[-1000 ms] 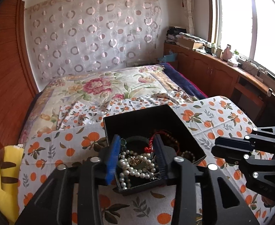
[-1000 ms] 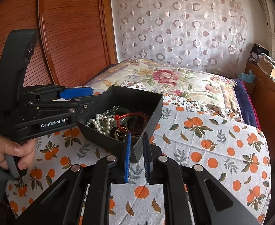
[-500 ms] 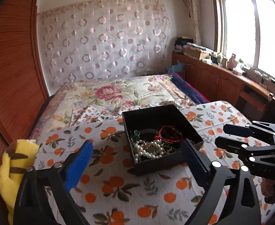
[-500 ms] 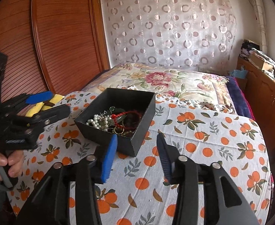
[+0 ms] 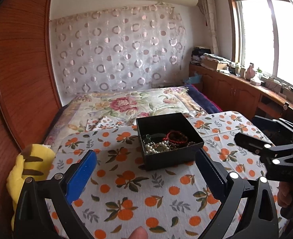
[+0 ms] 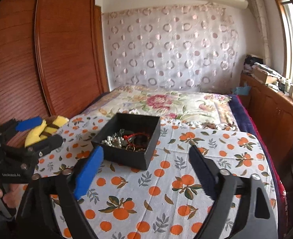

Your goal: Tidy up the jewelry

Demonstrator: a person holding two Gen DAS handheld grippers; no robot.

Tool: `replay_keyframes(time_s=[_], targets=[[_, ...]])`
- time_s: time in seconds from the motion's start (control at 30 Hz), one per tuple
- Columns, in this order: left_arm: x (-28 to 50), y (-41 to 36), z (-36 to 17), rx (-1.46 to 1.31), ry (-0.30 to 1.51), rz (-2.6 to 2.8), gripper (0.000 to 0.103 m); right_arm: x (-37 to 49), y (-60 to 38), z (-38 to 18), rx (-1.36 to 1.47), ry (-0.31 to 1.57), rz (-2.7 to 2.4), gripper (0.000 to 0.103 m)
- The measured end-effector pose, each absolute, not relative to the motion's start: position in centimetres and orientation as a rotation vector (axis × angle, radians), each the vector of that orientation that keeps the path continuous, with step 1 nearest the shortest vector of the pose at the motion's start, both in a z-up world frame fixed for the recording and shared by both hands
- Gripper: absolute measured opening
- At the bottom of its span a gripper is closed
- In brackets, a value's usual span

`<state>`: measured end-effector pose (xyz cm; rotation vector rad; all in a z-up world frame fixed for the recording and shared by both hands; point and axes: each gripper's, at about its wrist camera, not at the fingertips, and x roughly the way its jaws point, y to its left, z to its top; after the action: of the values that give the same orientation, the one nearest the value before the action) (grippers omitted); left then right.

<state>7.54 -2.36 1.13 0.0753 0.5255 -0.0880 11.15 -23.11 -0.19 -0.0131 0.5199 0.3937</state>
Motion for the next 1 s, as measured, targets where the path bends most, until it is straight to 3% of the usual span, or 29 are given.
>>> replay_keyframes(time_s=[0.03, 1.0], targets=[[7.3, -2.2, 1.2, 0.07, 0.527, -0.083, 0.095, 10.9, -23.3, 0.0, -0.006, 0.514, 0.39, 0.1], [3.9, -0.8, 0.4, 0.036, 0.53, -0.025, 0.095, 7.5, -25.5, -0.1, 0.049, 0.48, 0.29, 0.101]])
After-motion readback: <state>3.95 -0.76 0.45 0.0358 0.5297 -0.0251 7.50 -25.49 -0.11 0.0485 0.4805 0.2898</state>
